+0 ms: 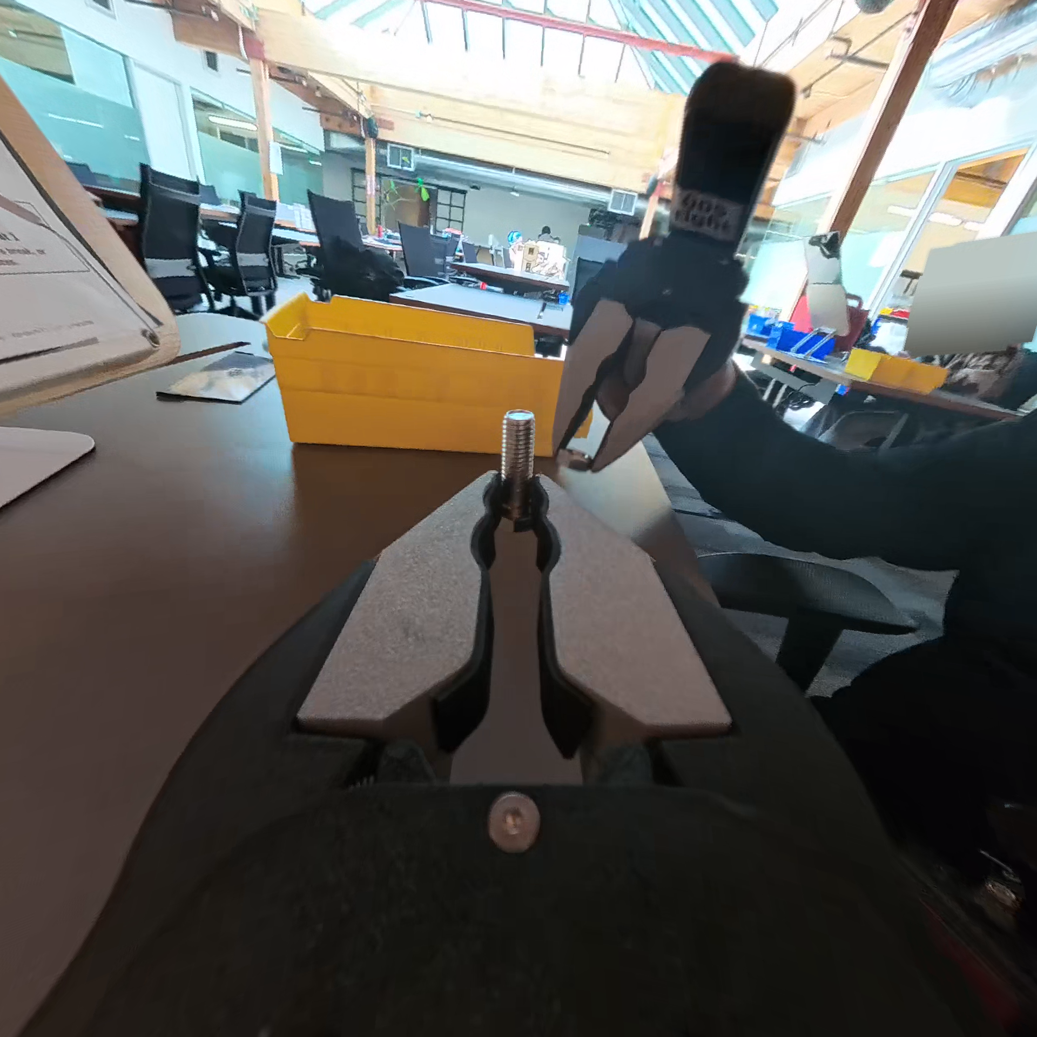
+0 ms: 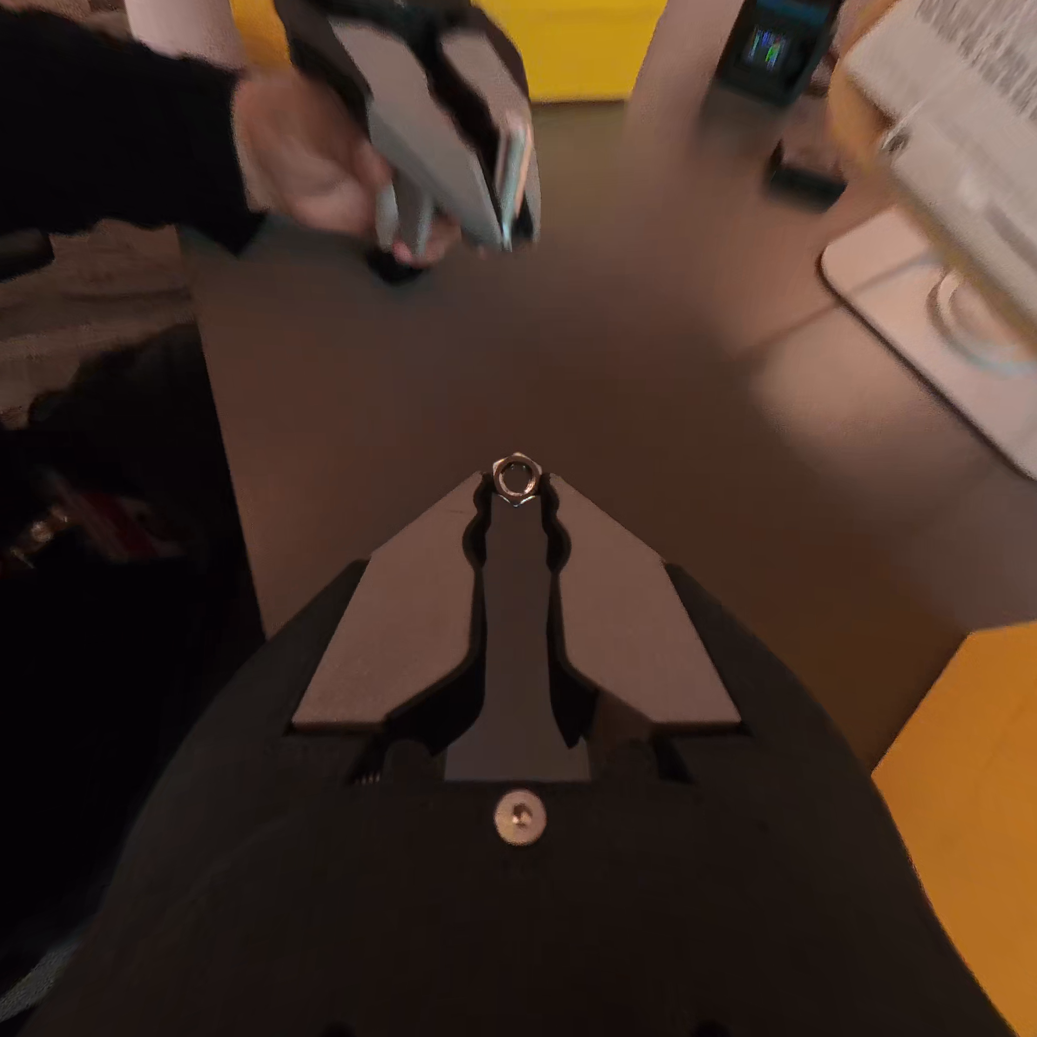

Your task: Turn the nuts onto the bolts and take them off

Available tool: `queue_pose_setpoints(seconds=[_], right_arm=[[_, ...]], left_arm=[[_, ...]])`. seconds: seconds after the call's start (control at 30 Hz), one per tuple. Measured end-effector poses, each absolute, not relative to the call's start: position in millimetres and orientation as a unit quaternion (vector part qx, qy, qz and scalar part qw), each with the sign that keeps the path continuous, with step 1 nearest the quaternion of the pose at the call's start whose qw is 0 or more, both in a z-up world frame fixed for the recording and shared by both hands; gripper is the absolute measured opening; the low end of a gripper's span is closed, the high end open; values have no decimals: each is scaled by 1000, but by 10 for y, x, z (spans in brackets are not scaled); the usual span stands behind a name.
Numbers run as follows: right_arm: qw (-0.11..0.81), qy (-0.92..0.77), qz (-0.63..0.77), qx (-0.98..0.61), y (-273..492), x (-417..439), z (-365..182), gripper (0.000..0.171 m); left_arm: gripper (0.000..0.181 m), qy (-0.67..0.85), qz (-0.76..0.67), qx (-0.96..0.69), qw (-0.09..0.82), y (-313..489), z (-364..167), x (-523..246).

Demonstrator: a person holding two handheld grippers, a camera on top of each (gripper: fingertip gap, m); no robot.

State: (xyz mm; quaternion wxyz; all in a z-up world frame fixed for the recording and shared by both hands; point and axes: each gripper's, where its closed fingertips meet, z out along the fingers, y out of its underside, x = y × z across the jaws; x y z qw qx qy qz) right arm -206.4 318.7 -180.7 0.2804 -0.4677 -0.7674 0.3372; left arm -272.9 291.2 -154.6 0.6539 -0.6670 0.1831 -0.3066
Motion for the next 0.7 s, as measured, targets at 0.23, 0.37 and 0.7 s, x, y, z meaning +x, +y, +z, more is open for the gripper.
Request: queue_pose_setpoints(seconds=[0.23,0.37,0.7], right_arm=[[262,-775,402,-411,3006,-2614,-1271,14],[220,-805,391,-388,2969,-2775,-1220,13],[196,-852,324,-361,2946,-2958,-1317,13]], left_arm=[[8,230,-266,-695,627,3042,-1682,-2718],[8,215,-267,-702,625,3058,-1688,-2760],[8,201,-230,-692,654,3052,-1584,-2839]])
